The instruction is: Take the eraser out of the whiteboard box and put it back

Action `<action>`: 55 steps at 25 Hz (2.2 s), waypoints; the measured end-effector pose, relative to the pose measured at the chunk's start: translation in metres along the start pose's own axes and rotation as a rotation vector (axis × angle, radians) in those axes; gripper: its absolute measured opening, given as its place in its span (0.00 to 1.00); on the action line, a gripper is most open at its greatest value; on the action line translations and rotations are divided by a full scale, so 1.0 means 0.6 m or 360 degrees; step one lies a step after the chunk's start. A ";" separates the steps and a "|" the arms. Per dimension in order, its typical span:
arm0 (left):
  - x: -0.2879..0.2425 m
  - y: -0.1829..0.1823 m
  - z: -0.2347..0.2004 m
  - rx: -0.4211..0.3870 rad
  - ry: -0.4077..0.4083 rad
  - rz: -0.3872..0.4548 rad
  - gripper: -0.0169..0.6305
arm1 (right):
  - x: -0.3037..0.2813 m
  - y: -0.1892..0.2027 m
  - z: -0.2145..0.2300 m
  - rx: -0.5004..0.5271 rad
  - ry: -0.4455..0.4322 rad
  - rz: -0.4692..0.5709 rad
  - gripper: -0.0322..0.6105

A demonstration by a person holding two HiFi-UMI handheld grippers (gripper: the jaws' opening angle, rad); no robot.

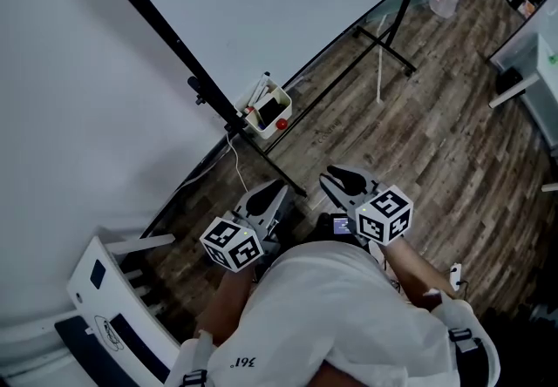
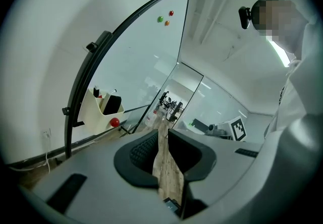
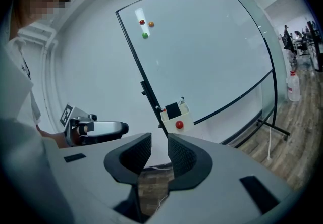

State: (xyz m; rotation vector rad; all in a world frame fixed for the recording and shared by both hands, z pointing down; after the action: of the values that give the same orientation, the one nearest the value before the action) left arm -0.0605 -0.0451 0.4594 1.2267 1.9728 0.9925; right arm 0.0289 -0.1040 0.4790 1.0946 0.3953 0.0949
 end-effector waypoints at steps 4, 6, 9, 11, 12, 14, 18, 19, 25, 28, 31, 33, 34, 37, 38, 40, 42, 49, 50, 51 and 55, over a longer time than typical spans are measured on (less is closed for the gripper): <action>0.010 -0.008 -0.014 -0.0003 0.0003 0.0005 0.11 | -0.014 -0.002 -0.009 0.0006 0.0016 0.0005 0.21; 0.014 -0.009 -0.019 0.0002 0.0006 0.0002 0.12 | -0.019 -0.002 -0.014 0.0009 0.0022 0.0005 0.21; 0.017 -0.010 -0.023 0.0008 0.0015 -0.0001 0.12 | -0.022 -0.001 -0.017 0.0012 0.0037 0.0001 0.22; 0.018 -0.012 -0.026 0.0006 0.0022 -0.0001 0.12 | -0.024 -0.001 -0.019 0.0013 0.0047 0.0000 0.22; 0.019 -0.014 -0.027 0.0005 0.0026 -0.0001 0.12 | -0.025 -0.002 -0.020 0.0015 0.0051 0.0000 0.22; 0.020 -0.014 -0.030 0.0008 0.0031 -0.0004 0.12 | -0.028 -0.001 -0.021 0.0015 0.0061 0.0001 0.22; 0.023 -0.012 -0.033 0.0013 0.0038 -0.0016 0.12 | -0.029 0.001 -0.022 0.0009 0.0079 0.0005 0.22; 0.024 -0.012 -0.034 0.0012 0.0039 -0.0017 0.12 | -0.029 -0.001 -0.022 0.0010 0.0082 0.0007 0.22; 0.016 -0.034 -0.045 -0.0036 0.0049 0.0002 0.12 | -0.042 -0.031 -0.018 0.0063 0.0088 0.0043 0.22; 0.009 -0.051 -0.060 -0.0084 0.0038 0.0018 0.12 | -0.054 -0.052 -0.016 0.0115 0.0083 0.0062 0.22; 0.002 -0.073 -0.078 -0.0126 0.0014 0.0048 0.12 | -0.069 -0.077 -0.014 0.0164 0.0076 0.0085 0.23; -0.004 -0.090 -0.090 -0.0150 -0.0011 0.0075 0.12 | -0.079 -0.095 -0.014 0.0202 0.0069 0.0102 0.23; -0.007 -0.098 -0.095 -0.0161 -0.0025 0.0089 0.12 | -0.085 -0.104 -0.014 0.0222 0.0063 0.0109 0.23; -0.015 -0.121 -0.110 -0.0196 -0.0067 0.0126 0.14 | -0.103 -0.128 -0.014 0.0284 0.0044 0.0121 0.23; -0.018 -0.129 -0.115 -0.0207 -0.0077 0.0136 0.14 | -0.111 -0.135 -0.013 0.0306 0.0039 0.0121 0.23; -0.024 -0.142 -0.126 -0.0224 -0.0095 0.0150 0.14 | -0.126 -0.147 -0.010 0.0347 0.0030 0.0118 0.24; -0.030 -0.149 -0.138 -0.0239 -0.0117 0.0154 0.15 | -0.142 -0.157 -0.008 0.0377 0.0019 0.0114 0.24; -0.051 -0.148 -0.174 -0.0281 -0.0189 0.0114 0.20 | -0.202 -0.167 0.012 0.0481 0.0000 0.0045 0.27; -0.055 -0.146 -0.177 -0.0287 -0.0197 0.0104 0.21 | -0.210 -0.167 0.015 0.0491 0.0001 0.0035 0.27; -0.059 -0.144 -0.181 -0.0293 -0.0205 0.0094 0.22 | -0.218 -0.166 0.019 0.0500 0.0003 0.0025 0.28; -0.071 -0.138 -0.193 -0.0300 -0.0238 0.0063 0.25 | -0.244 -0.161 0.030 0.0537 0.0007 -0.0019 0.30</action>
State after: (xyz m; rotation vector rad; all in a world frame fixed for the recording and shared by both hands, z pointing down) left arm -0.1747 -0.1401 0.4569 1.2023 1.7054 1.0486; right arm -0.1115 -0.2032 0.4401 1.4243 0.4316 0.0200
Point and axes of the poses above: the fingertips, and each gripper's own axes: x backward along the fingers, z to its right, y out of its underside, the point moved 1 cm from there along x, backward along the fingers, and after that the axes turned 5 degrees about z, right-handed, at the moved point
